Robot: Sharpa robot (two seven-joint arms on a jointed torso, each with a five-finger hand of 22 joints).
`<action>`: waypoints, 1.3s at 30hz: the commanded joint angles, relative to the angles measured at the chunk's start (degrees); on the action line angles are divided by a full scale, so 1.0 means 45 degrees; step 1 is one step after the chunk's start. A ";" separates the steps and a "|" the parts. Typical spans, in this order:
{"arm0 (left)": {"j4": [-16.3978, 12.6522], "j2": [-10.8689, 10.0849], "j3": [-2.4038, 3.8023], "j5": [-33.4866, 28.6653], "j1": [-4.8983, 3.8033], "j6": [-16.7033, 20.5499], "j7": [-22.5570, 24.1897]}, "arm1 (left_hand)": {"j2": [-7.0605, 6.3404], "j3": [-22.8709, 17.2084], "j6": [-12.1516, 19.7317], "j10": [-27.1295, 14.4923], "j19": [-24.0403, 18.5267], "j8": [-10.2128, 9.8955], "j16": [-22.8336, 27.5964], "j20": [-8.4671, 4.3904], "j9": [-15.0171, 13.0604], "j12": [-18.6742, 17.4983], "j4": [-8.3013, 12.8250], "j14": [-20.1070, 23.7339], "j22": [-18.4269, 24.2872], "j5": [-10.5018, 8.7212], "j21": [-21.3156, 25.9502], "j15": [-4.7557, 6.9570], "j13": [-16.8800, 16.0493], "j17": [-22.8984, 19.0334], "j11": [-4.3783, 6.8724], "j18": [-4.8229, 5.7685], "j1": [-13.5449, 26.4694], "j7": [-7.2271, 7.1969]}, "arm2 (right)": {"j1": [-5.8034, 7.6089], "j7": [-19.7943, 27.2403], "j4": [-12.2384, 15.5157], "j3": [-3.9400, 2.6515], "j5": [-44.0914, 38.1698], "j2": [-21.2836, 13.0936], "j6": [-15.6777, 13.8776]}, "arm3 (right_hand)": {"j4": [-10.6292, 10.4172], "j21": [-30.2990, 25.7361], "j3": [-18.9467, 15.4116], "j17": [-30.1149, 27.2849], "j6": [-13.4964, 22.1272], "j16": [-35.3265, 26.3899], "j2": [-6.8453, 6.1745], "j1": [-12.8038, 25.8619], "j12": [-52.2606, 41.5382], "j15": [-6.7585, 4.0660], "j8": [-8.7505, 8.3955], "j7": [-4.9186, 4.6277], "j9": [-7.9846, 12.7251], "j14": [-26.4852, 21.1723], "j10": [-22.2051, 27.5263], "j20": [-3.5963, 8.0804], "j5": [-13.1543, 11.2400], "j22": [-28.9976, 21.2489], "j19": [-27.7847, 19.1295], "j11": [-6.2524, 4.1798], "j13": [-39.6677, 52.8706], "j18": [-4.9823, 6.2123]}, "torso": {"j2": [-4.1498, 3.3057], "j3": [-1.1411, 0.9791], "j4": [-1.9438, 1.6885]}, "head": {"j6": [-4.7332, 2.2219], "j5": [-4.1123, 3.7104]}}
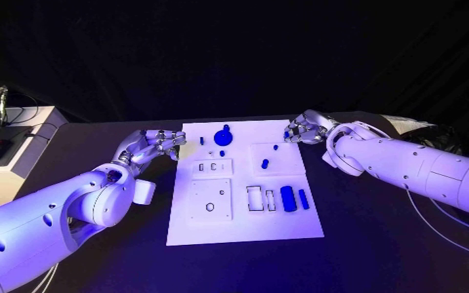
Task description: Assemble the parts on the task board
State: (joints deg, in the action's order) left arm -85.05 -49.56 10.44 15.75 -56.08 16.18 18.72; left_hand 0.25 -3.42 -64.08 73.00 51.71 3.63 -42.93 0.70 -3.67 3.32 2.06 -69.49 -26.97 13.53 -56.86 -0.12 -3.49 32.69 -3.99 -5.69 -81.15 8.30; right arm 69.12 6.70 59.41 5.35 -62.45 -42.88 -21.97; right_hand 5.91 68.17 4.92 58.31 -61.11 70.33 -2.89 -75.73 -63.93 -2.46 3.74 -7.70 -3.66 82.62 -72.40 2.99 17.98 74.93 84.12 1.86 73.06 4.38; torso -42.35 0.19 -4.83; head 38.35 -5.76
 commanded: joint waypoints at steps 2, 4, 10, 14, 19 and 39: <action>-0.0021 0.0002 0.0012 0.0030 0.0010 -0.0205 0.0132 | -0.0060 -0.0051 0.0099 -0.0073 -0.0091 0.0028 -0.0028 0.0001 -0.0019 0.0047 -0.0021 0.0051 0.0020 0.0014 -0.0036 -0.0007 -0.0020 -0.0016 -0.0022 -0.0231 0.0000 -0.0003 | -0.0015 -0.0061 -0.0029 0.0008 -0.0137 0.0031 0.0320 | 0.0055 0.0045 0.0032 0.0010 -0.0097 -0.0020 0.0081 0.0003 -0.0030 -0.0065 -0.0005 -0.0033 -0.0011 -0.0007 -0.0058 0.0087 0.0034 0.2107 0.0495 -0.0050 0.0016 0.0020 | -0.0009 -0.0009 0.0013 | 0.0006 0.0011; -0.0021 -0.0002 0.0012 0.0030 0.0010 -0.0204 0.0126 | -0.0060 -0.0051 0.0099 -0.0073 -0.0091 0.0028 -0.0028 0.0001 -0.0019 0.0047 -0.0021 0.0051 0.0020 0.0014 -0.0036 -0.0007 -0.0020 -0.0016 -0.0022 -0.0231 0.0000 -0.0003 | -0.0016 -0.0074 -0.0039 0.0009 -0.0139 0.0049 0.0337 | 0.0055 0.0045 0.0032 0.0010 -0.0097 -0.0020 0.0081 0.0003 -0.0030 -0.0065 -0.0005 -0.0033 -0.0011 -0.0007 -0.0058 0.0087 0.0034 0.2107 0.0495 -0.0050 0.0016 0.0020 | -0.0014 -0.0013 0.0011 | 0.0005 0.0010; -0.0021 -0.0003 0.0012 0.0030 0.0010 -0.0212 0.0111 | -0.0060 -0.0051 0.0099 -0.0073 -0.0091 0.0028 -0.0028 0.0001 -0.0019 0.0047 -0.0021 0.0051 0.0020 0.0014 -0.0036 -0.0007 -0.0020 -0.0016 -0.0022 -0.0231 0.0000 -0.0003 | -0.0018 -0.0104 -0.0095 0.0010 -0.0148 0.0123 0.0340 | 0.0112 0.0039 0.0041 0.0024 -0.0091 -0.0017 0.0092 0.0042 -0.0026 -0.0067 -0.0011 -0.0034 -0.0009 -0.0004 -0.0066 0.0091 0.0010 0.2104 0.0491 -0.0050 0.0036 0.0019 | -0.0013 -0.0015 0.0009 | -0.0003 0.0010; -0.0020 -0.0004 0.0012 0.0030 0.0010 -0.0216 0.0100 | -0.0060 -0.0051 0.0099 -0.0073 -0.0091 0.0028 -0.0028 0.0001 -0.0019 0.0047 -0.0021 0.0051 0.0020 0.0014 -0.0036 -0.0007 -0.0020 -0.0016 -0.0022 -0.0231 0.0000 -0.0003 | -0.0018 -0.0122 -0.0211 0.0010 -0.0153 0.0215 0.0344 | 0.0112 0.0039 0.0041 0.0024 -0.0091 -0.0017 0.0092 0.0042 -0.0026 -0.0067 -0.0011 -0.0034 -0.0009 -0.0004 -0.0066 0.0091 0.0010 0.2104 0.0491 -0.0050 0.0036 0.0019 | -0.0013 -0.0015 -0.0001 | -0.0004 0.0006; -0.0019 -0.0008 0.0012 0.0030 0.0010 -0.0215 0.0092 | -0.0054 -0.0071 0.0114 -0.0087 -0.0099 0.0026 -0.0034 0.0005 -0.0018 0.0049 -0.0014 0.0056 0.0030 0.0016 -0.0048 -0.0010 -0.0021 -0.0023 -0.0029 -0.0235 0.0007 0.0012 | -0.0018 -0.0132 -0.0363 0.0012 -0.0154 0.0328 0.0375 | 0.0129 0.0042 0.0048 0.0040 -0.0099 -0.0007 0.0116 0.0060 -0.0047 -0.0072 -0.0008 -0.0033 -0.0010 0.0001 -0.0088 0.0093 -0.0010 0.2105 0.0494 -0.0048 0.0060 0.0018 | -0.0017 -0.0012 -0.0003 | 0.0007 0.0007; -0.0033 -0.0031 0.0013 0.0030 0.0010 -0.0212 0.0087 | -0.0054 -0.0071 0.0114 -0.0087 -0.0099 0.0026 -0.0034 0.0005 -0.0018 0.0049 -0.0014 0.0056 0.0030 0.0016 -0.0048 -0.0010 -0.0021 -0.0023 -0.0029 -0.0235 0.0007 0.0012 | -0.0024 0.0208 -0.0216 0.0018 0.0271 0.0408 -0.0371 | 0.0095 0.0211 0.0140 0.0138 -0.1273 0.0039 0.0859 0.0231 -0.0289 -0.0332 0.0099 0.0488 -0.0032 0.0037 -0.0446 0.0330 0.0205 0.2141 0.0530 -0.0376 0.0344 -0.0084 | -0.0011 -0.0021 0.0004 | 0.0078 0.0058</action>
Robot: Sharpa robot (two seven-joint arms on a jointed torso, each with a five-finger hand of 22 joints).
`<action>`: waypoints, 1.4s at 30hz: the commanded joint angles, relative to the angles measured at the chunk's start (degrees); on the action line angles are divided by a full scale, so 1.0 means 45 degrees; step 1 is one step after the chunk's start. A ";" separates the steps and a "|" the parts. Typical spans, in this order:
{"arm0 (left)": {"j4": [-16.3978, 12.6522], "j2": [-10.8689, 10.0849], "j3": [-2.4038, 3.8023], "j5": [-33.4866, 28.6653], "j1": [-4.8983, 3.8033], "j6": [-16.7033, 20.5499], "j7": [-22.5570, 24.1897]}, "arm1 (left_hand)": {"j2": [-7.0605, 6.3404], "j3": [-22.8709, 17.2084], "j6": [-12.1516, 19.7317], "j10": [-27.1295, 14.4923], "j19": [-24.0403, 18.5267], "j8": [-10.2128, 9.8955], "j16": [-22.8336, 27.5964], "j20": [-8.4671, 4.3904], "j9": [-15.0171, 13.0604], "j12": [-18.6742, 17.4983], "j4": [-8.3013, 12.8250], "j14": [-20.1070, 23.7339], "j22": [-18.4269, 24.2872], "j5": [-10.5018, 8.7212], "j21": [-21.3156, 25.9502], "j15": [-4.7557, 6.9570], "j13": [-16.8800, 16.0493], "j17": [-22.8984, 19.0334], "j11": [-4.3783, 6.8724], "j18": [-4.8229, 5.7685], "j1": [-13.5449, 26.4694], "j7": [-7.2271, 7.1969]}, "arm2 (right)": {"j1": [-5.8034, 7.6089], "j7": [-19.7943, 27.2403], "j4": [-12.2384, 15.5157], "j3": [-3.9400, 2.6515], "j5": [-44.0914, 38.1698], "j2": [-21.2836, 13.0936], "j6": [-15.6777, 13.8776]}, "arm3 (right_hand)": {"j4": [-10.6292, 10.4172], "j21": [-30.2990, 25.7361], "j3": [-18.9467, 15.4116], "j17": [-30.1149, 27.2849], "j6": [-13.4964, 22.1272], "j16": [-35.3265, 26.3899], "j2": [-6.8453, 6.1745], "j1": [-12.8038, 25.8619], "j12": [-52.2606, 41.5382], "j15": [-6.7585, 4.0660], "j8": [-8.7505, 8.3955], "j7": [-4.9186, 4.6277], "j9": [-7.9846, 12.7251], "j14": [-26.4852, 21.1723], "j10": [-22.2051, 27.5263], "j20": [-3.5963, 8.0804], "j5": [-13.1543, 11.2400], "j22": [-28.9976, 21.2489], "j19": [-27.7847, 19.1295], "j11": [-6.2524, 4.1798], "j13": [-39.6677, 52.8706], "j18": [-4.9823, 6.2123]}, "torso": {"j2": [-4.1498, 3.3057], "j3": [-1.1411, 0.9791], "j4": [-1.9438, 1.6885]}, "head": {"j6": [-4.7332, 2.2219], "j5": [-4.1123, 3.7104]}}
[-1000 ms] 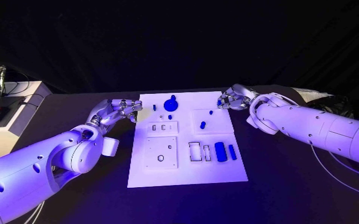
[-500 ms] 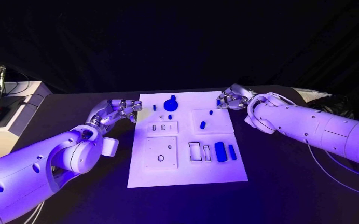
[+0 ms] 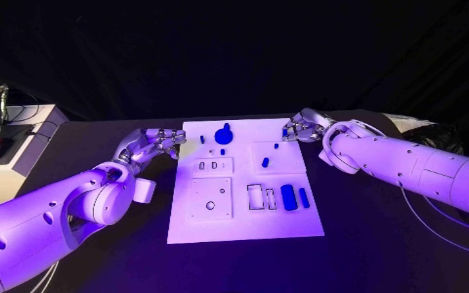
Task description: Assemble the parts on the task board
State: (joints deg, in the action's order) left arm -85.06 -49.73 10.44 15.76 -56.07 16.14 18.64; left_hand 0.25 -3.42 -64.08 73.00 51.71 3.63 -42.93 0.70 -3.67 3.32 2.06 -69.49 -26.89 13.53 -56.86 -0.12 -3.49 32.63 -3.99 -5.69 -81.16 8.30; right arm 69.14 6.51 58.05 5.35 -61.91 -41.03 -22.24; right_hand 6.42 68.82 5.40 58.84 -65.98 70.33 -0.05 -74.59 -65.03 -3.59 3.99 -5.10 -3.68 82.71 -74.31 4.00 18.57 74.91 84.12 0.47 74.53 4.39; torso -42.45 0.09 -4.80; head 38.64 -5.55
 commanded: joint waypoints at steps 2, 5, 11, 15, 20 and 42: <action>-0.0029 0.0001 0.0013 0.0030 0.0008 -0.0202 0.0106 | -0.0054 -0.0071 0.0114 -0.0087 -0.0098 0.0026 -0.0034 0.0005 -0.0018 0.0049 -0.0014 0.0056 0.0012 0.0016 -0.0048 -0.0010 -0.0021 -0.0011 -0.0028 -0.0236 0.0007 0.0012 | -0.0028 0.0241 0.0170 0.0015 0.0174 -0.0034 -0.0475 | 0.0044 0.0075 -0.0005 0.0032 -0.0214 0.0032 0.0288 -0.0014 -0.0023 -0.0089 0.0015 -0.0086 -0.0027 0.0018 -0.0047 0.0135 0.0076 0.2146 0.0529 -0.0076 0.0069 -0.0106 | 0.0009 0.0001 -0.0005 | 0.0019 0.0026; -0.0029 -0.0005 0.0013 0.0030 0.0008 -0.0203 0.0106 | -0.0054 -0.0071 0.0114 -0.0087 -0.0098 0.0026 -0.0034 0.0005 -0.0018 0.0049 -0.0014 0.0056 0.0012 0.0016 -0.0048 -0.0010 -0.0021 -0.0011 -0.0028 -0.0236 0.0007 0.0012 | -0.0025 0.0210 0.0383 0.0005 0.0193 -0.0119 -0.0681 | 0.0068 0.0065 0.0023 0.0046 -0.0205 0.0039 0.0339 -0.0036 0.0003 -0.0083 0.0013 -0.0105 -0.0027 0.0022 -0.0034 0.0138 0.0109 0.2143 0.0529 -0.0079 0.0071 -0.0105 | 0.0010 -0.0001 -0.0002 | 0.0028 0.0048; -0.0023 -0.0018 0.0013 0.0031 0.0008 -0.0198 0.0099 | -0.0054 -0.0071 0.0114 -0.0087 -0.0098 0.0026 -0.0034 0.0005 -0.0018 0.0049 -0.0014 0.0056 0.0012 0.0016 -0.0048 -0.0010 -0.0021 -0.0011 -0.0028 -0.0236 0.0007 0.0012 | 0.0120 -0.0038 0.1158 -0.0056 0.0201 -0.0352 -0.0901 | 0.0228 0.0047 0.0285 0.0077 -0.0112 0.0045 0.0373 -0.0025 0.0072 -0.0052 -0.0002 -0.0172 -0.0024 0.0022 -0.0013 0.0116 0.0031 0.2137 0.0528 -0.0045 0.0125 -0.0094 | 0.0026 0.0011 0.0022 | 0.0032 0.0117; -0.0020 -0.0018 0.0013 0.0031 0.0008 -0.0194 0.0097 | -0.0054 -0.0071 0.0114 -0.0087 -0.0098 0.0026 -0.0034 0.0005 -0.0018 0.0049 -0.0014 0.0056 0.0012 0.0016 -0.0048 -0.0010 -0.0021 -0.0011 -0.0028 -0.0236 0.0007 0.0012 | 0.0323 -0.0478 0.1955 -0.0075 0.0023 -0.0486 -0.0897 | 0.0307 0.0054 0.0586 0.0099 -0.0049 0.0045 0.0286 0.0078 0.0136 -0.0030 0.0000 -0.0202 -0.0027 0.0027 -0.0007 0.0091 0.0019 0.2138 0.0529 -0.0022 0.0164 -0.0083 | 0.0038 0.0022 0.0017 | 0.0040 0.0136; -0.0023 -0.0007 0.0012 0.0031 0.0008 -0.0196 0.0091 | -0.0054 -0.0071 0.0114 -0.0087 -0.0098 0.0026 -0.0034 0.0005 -0.0018 0.0049 -0.0014 0.0056 0.0012 0.0016 -0.0048 -0.0010 -0.0021 -0.0011 -0.0028 -0.0236 0.0007 0.0012 | 0.0493 -0.1339 0.2995 -0.0081 -0.0461 -0.0455 -0.0831 | 0.0340 0.0025 0.0627 0.0087 0.0007 0.0029 0.0250 0.0078 0.0163 -0.0019 -0.0018 -0.0234 -0.0021 0.0017 0.0010 0.0084 -0.0017 0.2131 0.0522 -0.0008 0.0163 -0.0077 | 0.0028 0.0016 0.0008 | 0.0035 0.0182; -0.0004 0.0106 0.0011 0.0031 0.0010 -0.0291 0.0012 | -0.0058 -0.0091 0.0115 -0.0088 -0.0101 0.0026 -0.0036 0.0006 -0.0018 0.0049 0.0002 0.0059 0.0024 0.0014 -0.0058 -0.0010 -0.0021 -0.0020 -0.0027 -0.0239 -0.0001 0.0013 | 0.0155 -0.5567 0.5095 0.0154 -0.2317 0.1162 -0.1248 | 0.0397 -0.0155 0.0715 -0.0078 -0.0027 -0.0094 0.0193 0.0144 0.0211 -0.0025 -0.0005 -0.0220 -0.0023 0.0005 0.0016 0.0082 -0.0096 0.2085 0.0500 -0.0025 0.0145 -0.0038 | 0.0004 0.0040 -0.0034 | 0.0174 0.0451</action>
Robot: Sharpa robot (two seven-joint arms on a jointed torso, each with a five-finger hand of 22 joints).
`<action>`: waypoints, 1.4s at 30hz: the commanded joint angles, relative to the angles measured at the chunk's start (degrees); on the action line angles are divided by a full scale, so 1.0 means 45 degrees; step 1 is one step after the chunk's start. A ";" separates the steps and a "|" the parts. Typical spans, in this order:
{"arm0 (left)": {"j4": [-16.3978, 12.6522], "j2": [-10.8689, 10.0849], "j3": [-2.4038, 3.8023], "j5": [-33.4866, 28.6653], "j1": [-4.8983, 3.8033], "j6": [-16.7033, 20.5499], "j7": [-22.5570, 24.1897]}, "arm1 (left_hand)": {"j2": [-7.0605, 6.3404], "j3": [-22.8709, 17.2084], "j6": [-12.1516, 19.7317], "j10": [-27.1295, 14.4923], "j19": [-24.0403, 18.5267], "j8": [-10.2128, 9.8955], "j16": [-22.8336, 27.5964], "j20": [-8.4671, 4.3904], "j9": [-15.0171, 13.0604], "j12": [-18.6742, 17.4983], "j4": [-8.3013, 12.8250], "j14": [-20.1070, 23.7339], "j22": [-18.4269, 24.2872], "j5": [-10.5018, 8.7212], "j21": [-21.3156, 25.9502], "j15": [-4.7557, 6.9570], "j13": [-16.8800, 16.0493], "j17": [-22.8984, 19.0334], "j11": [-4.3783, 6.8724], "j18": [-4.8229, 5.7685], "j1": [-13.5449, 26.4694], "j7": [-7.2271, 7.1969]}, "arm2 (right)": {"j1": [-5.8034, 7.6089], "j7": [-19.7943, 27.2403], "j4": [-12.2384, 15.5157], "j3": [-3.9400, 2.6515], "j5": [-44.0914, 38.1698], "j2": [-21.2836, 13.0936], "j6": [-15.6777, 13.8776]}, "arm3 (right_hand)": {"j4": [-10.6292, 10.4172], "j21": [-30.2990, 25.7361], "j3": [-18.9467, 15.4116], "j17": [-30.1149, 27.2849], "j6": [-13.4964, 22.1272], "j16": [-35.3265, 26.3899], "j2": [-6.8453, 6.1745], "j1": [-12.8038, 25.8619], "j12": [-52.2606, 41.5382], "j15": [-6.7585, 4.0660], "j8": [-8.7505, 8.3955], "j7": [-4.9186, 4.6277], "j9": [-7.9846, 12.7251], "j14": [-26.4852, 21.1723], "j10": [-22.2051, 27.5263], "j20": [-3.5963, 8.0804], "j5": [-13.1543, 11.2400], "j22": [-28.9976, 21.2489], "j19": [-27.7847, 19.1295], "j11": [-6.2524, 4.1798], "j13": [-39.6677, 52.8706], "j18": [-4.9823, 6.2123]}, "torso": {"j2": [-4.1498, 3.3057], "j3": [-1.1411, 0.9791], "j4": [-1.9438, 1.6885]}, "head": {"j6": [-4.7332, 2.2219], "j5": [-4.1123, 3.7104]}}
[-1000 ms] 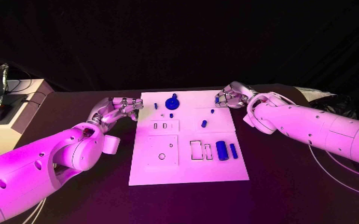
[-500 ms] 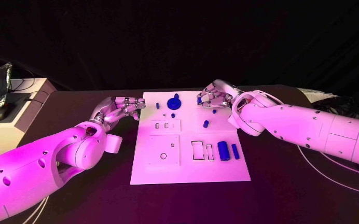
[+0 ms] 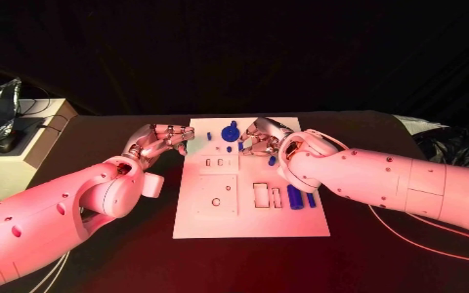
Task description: Assemble the parts on the task board
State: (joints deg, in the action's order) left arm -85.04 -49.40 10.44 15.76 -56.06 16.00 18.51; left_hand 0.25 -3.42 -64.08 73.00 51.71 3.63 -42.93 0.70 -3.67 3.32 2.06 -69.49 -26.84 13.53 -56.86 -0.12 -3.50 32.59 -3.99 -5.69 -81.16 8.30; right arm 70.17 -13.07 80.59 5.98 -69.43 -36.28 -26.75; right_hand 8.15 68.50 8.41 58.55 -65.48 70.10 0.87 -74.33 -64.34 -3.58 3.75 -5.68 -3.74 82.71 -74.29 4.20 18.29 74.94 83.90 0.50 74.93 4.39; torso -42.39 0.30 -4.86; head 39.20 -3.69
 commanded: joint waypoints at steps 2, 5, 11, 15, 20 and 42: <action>-0.0005 0.0039 0.0010 0.0030 0.0009 -0.0263 0.0038 | -0.0058 -0.0092 0.0115 -0.0087 -0.0101 0.0027 -0.0037 0.0006 -0.0018 0.0049 0.0002 0.0059 0.0012 0.0014 -0.0058 -0.0010 -0.0020 -0.0011 -0.0027 -0.0238 -0.0001 0.0013 | -0.0149 -0.1420 0.0125 0.0037 -0.0770 0.0238 -0.0242 | 0.0012 -0.0090 0.0043 -0.0039 -0.0148 -0.0058 -0.0032 0.0113 0.0055 -0.0030 0.0050 -0.0083 -0.0010 0.0012 0.0005 0.0041 -0.0031 0.2077 0.0553 -0.0037 0.0055 -0.0036 | -0.0011 -0.0012 -0.0017 | 0.0075 0.0063; -0.0005 0.0046 0.0010 0.0030 0.0010 -0.0271 0.0036 | -0.0058 -0.0092 0.0115 -0.0087 -0.0101 0.0027 -0.0037 0.0006 -0.0018 0.0049 0.0002 0.0059 0.0012 0.0014 -0.0058 -0.0010 -0.0020 -0.0011 -0.0027 -0.0238 -0.0001 0.0013 | -0.0235 -0.1603 0.0155 0.0069 -0.0936 0.0368 -0.0153 | 0.0012 -0.0091 0.0043 -0.0041 -0.0149 -0.0058 -0.0035 0.0115 0.0053 -0.0030 0.0050 -0.0083 -0.0010 0.0013 0.0004 0.0041 -0.0030 0.2077 0.0554 -0.0037 0.0055 -0.0036 | -0.0009 -0.0015 -0.0026 | 0.0106 0.0090; -0.0012 0.0037 0.0009 0.0030 0.0011 -0.0281 0.0023 | -0.0056 -0.0099 0.0118 -0.0095 -0.0109 0.0027 -0.0037 0.0008 -0.0019 0.0048 0.0003 0.0067 0.0019 0.0016 -0.0063 -0.0012 -0.0020 -0.0015 -0.0030 -0.0236 0.0015 0.0009 | -0.0377 -0.1678 0.0241 0.0115 -0.1225 0.0501 -0.0026 | 0.0010 -0.0106 0.0038 -0.0070 -0.0163 -0.0070 -0.0060 0.0141 0.0061 -0.0033 0.0050 -0.0075 -0.0010 0.0016 0.0009 0.0043 -0.0062 0.2076 0.0558 -0.0041 0.0049 -0.0035 | -0.0027 -0.0028 -0.0020 | 0.0169 0.0161; -0.0007 0.0042 0.0009 0.0030 0.0011 -0.0291 0.0016 | -0.0056 -0.0099 0.0118 -0.0095 -0.0109 0.0027 -0.0037 0.0008 -0.0019 0.0048 0.0003 0.0067 0.0019 0.0016 -0.0063 -0.0012 -0.0020 -0.0015 -0.0030 -0.0236 0.0015 0.0009 | -0.0409 -0.1640 0.0273 0.0122 -0.1375 0.0554 -0.0029 | 0.0010 -0.0115 0.0036 -0.0075 -0.0156 -0.0068 -0.0076 0.0149 0.0079 -0.0033 0.0046 -0.0078 -0.0009 0.0018 0.0024 0.0044 -0.0051 0.2075 0.0557 -0.0039 0.0038 -0.0035 | -0.0015 -0.0031 0.0005 | 0.0198 0.0194; 0.0000 0.0058 0.0009 0.0030 0.0013 -0.0307 0.0007 | -0.0059 -0.0093 0.0126 -0.0101 -0.0113 0.0026 -0.0037 0.0011 -0.0018 0.0049 -0.0007 0.0072 0.0025 0.0012 -0.0062 -0.0016 -0.0020 -0.0017 -0.0033 -0.0235 0.0032 0.0013 | -0.0428 -0.1608 0.0261 0.0126 -0.1430 0.0624 -0.0008 | 0.0014 -0.0113 0.0032 -0.0076 -0.0167 -0.0062 -0.0096 0.0152 0.0062 -0.0034 0.0050 -0.0076 -0.0010 0.0020 0.0012 0.0044 -0.0052 0.2076 0.0559 -0.0040 0.0045 -0.0037 | -0.0011 -0.0032 0.0001 | 0.0226 0.0236; 0.0016 0.0038 0.0009 0.0030 0.0017 -0.0319 -0.0019 | -0.0061 -0.0091 0.0130 -0.0111 -0.0115 0.0028 -0.0040 0.0012 -0.0019 0.0047 -0.0006 0.0074 0.0032 0.0011 -0.0060 -0.0017 -0.0020 -0.0018 -0.0036 -0.0235 0.0032 0.0013 | -0.0506 -0.1811 -0.0035 0.0166 -0.2289 0.0830 0.0280 | -0.0046 -0.0128 -0.0032 -0.0097 -0.0067 -0.0046 -0.0257 0.0206 0.0098 -0.0015 0.0026 -0.0114 -0.0003 0.0012 0.0057 0.0035 -0.0112 0.2076 0.0560 -0.0017 0.0019 -0.0037 | -0.0016 -0.0028 0.0014 | 0.0296 0.0240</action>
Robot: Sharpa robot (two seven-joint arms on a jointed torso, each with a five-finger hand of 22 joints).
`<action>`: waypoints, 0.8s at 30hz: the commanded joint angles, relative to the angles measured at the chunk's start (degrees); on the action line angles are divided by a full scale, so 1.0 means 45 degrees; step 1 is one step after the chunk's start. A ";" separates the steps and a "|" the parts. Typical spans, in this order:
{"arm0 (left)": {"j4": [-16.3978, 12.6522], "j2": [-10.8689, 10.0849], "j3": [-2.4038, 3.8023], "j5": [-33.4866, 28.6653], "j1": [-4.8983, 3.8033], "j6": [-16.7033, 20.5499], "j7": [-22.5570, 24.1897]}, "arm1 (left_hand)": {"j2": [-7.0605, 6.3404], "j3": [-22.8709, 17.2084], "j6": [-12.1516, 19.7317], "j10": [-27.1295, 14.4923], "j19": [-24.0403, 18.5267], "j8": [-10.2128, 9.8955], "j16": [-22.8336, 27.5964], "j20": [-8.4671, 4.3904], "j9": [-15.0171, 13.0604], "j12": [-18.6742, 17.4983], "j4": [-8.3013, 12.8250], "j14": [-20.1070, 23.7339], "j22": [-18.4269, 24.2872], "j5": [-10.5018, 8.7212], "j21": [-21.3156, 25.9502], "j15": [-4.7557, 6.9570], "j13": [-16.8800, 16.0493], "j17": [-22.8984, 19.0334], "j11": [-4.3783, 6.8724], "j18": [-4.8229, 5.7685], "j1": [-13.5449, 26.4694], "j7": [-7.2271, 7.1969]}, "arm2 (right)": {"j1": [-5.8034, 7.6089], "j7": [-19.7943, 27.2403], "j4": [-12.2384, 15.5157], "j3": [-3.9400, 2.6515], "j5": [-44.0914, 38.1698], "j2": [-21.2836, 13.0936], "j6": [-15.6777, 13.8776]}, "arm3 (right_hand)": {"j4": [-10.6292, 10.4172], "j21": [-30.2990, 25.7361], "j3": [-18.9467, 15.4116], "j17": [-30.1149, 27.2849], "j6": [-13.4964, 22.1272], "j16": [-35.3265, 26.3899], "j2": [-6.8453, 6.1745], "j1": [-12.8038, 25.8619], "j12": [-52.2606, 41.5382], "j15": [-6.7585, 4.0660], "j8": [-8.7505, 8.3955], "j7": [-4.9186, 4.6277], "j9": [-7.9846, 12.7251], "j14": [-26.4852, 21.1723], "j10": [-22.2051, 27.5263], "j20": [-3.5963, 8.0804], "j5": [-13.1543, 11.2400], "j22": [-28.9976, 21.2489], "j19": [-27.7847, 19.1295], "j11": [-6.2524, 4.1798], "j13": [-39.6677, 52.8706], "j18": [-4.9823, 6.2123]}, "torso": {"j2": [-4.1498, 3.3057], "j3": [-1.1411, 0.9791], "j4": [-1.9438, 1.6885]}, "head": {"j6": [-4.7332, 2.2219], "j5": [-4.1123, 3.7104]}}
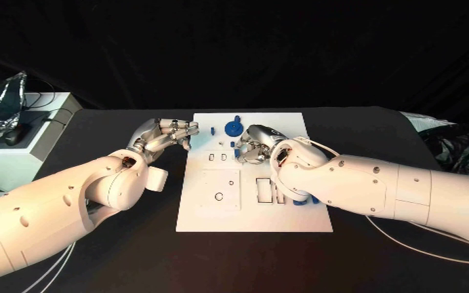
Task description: Assemble the parts on the task board
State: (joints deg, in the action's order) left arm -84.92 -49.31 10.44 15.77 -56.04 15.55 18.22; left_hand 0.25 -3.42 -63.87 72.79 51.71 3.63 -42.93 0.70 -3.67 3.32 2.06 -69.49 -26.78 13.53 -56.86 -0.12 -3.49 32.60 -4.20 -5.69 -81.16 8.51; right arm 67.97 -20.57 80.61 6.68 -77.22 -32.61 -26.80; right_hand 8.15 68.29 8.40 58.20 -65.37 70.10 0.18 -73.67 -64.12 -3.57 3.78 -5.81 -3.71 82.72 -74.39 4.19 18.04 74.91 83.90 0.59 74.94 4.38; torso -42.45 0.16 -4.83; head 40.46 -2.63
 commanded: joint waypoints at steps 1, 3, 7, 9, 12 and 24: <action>-0.0009 0.0020 0.0010 0.0029 0.0012 -0.0222 0.0046 | -0.0061 -0.0091 0.0083 -0.0063 -0.0115 0.0028 -0.0039 0.0013 -0.0019 0.0048 -0.0006 0.0075 0.0019 0.0011 -0.0060 -0.0017 -0.0020 -0.0020 0.0012 -0.0235 0.0032 -0.0034 | -0.0021 -0.0152 -0.0052 0.0013 -0.0580 0.0014 0.0296 | -0.0054 -0.0086 -0.0033 -0.0019 -0.0058 -0.0043 -0.0123 0.0062 0.0064 -0.0011 0.0013 -0.0101 -0.0009 0.0012 0.0094 0.0033 -0.0057 0.2081 0.0559 -0.0028 0.0006 -0.0034 | -0.0003 0.0001 0.0008 | 0.0017 0.0004; -0.0004 0.0022 0.0010 0.0029 0.0014 -0.0225 0.0044 | -0.0061 -0.0091 0.0083 -0.0063 -0.0115 0.0028 -0.0039 0.0013 -0.0019 0.0048 -0.0006 0.0075 0.0019 0.0011 -0.0060 -0.0017 -0.0020 -0.0020 0.0012 -0.0235 0.0032 -0.0034 | -0.0024 -0.0167 -0.0072 0.0017 -0.0608 0.0011 0.0290 | -0.0064 -0.0090 -0.0035 -0.0024 -0.0037 -0.0045 -0.0135 0.0064 0.0075 -0.0006 0.0013 -0.0108 -0.0009 0.0010 0.0106 0.0029 -0.0062 0.2080 0.0558 -0.0022 -0.0002 -0.0033 | -0.0003 0.0000 0.0010 | 0.0023 -0.0002; 0.0003 0.0024 0.0010 0.0029 0.0019 -0.0227 0.0041 | -0.0061 -0.0091 0.0083 -0.0063 -0.0115 0.0028 -0.0039 0.0013 -0.0019 0.0048 -0.0006 0.0075 0.0019 0.0011 -0.0060 -0.0017 -0.0020 -0.0020 0.0012 -0.0235 0.0032 -0.0034 | -0.0027 -0.0177 -0.0093 0.0020 -0.0633 0.0008 0.0239 | -0.0123 -0.0096 -0.0059 -0.0036 0.0102 -0.0044 -0.0229 0.0081 0.0148 0.0026 0.0010 -0.0162 -0.0008 0.0004 0.0182 0.0004 -0.0072 0.2081 0.0558 0.0009 -0.0054 -0.0028 | -0.0006 -0.0005 0.0008 | 0.0034 -0.0009; 0.0005 0.0024 0.0010 0.0029 0.0021 -0.0227 0.0038 | -0.0061 -0.0091 0.0083 -0.0063 -0.0115 0.0028 -0.0039 0.0013 -0.0019 0.0048 -0.0006 0.0075 0.0019 0.0011 -0.0060 -0.0017 -0.0020 -0.0020 0.0012 -0.0235 0.0032 -0.0034 | -0.0028 -0.0163 -0.0092 0.0022 -0.0635 0.0008 0.0205 | -0.0173 -0.0111 -0.0092 -0.0037 0.0212 -0.0034 -0.0312 0.0096 0.0163 0.0052 0.0006 -0.0200 -0.0007 0.0005 0.0214 -0.0015 -0.0064 0.2078 0.0557 0.0035 -0.0075 -0.0020 | -0.0009 -0.0007 0.0010 | 0.0034 -0.0012; 0.0007 0.0024 0.0010 0.0029 0.0025 -0.0228 0.0034 | -0.0061 -0.0091 0.0083 -0.0063 -0.0115 0.0028 -0.0039 0.0013 -0.0019 0.0048 -0.0006 0.0075 0.0019 0.0011 -0.0060 -0.0017 -0.0020 -0.0020 0.0012 -0.0235 0.0032 -0.0034 | -0.0031 -0.0124 -0.0088 0.0024 -0.0620 0.0008 0.0162 | -0.0260 -0.0109 -0.0200 -0.0031 0.0308 -0.0017 -0.0435 0.0131 0.0169 0.0076 0.0008 -0.0235 -0.0007 0.0003 0.0242 -0.0041 0.0029 0.2080 0.0559 0.0060 -0.0100 -0.0011 | -0.0006 -0.0010 0.0008 | 0.0042 -0.0023; 0.0017 0.0017 0.0010 0.0029 0.0032 -0.0237 0.0016 | -0.0061 -0.0091 0.0083 -0.0063 -0.0115 0.0028 -0.0039 0.0013 -0.0019 0.0048 -0.0006 0.0075 0.0019 0.0011 -0.0060 -0.0017 -0.0020 -0.0020 0.0012 -0.0235 0.0032 -0.0034 | -0.0034 0.0048 -0.0057 0.0030 -0.0543 0.0015 0.0073 | -0.0795 -0.0131 -0.0726 -0.0044 0.0683 0.0030 -0.0845 -0.0024 0.0212 0.0165 0.0005 -0.0363 -0.0008 -0.0016 0.0382 -0.0135 -0.0109 0.2080 0.0560 0.0162 -0.0279 0.0029 | -0.0002 -0.0005 0.0010 | 0.0055 -0.0081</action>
State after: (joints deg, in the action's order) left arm -84.76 -49.31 10.45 15.77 -55.95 15.47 18.09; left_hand 0.25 -3.42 -63.87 72.79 51.71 3.63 -42.93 0.70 -3.67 3.32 2.06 -69.49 -26.79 13.53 -56.86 -0.12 -3.49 32.61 -4.20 -5.69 -81.16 8.50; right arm 67.87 -20.83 80.30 6.79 -79.10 -32.59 -26.73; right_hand 4.77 68.05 5.02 58.02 -62.52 70.10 -3.11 -73.97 -63.43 -3.15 3.96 -7.46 -3.79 82.71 -72.95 3.97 17.74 74.90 84.12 1.39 73.71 4.28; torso -42.47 0.13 -4.78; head 40.72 -2.80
